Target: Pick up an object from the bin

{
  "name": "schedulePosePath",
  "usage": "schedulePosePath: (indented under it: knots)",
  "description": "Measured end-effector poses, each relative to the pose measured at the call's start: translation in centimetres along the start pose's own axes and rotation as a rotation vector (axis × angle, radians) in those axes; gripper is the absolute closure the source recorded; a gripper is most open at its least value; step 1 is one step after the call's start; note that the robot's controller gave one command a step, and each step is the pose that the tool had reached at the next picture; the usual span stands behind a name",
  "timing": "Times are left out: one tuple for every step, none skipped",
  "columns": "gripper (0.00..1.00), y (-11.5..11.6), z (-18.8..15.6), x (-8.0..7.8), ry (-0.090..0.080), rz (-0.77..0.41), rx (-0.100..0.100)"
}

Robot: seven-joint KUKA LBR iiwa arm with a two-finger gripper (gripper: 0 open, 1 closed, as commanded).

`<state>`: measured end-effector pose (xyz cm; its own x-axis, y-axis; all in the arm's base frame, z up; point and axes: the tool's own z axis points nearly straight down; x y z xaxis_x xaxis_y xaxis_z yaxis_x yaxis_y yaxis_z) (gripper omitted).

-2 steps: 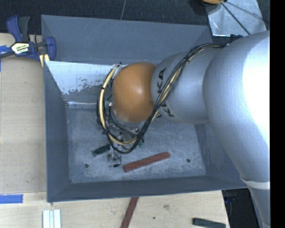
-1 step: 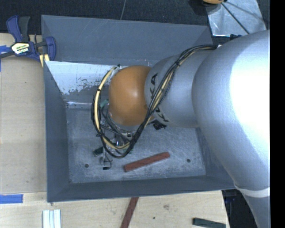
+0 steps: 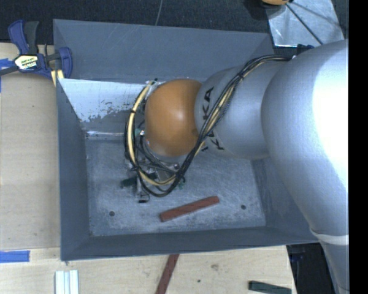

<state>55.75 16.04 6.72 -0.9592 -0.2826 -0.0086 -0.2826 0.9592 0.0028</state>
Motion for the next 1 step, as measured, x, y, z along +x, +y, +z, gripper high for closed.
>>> schedulePosePath:
  knots:
    - [1.0,0.01,-0.01,0.0,0.0,0.001,0.0]
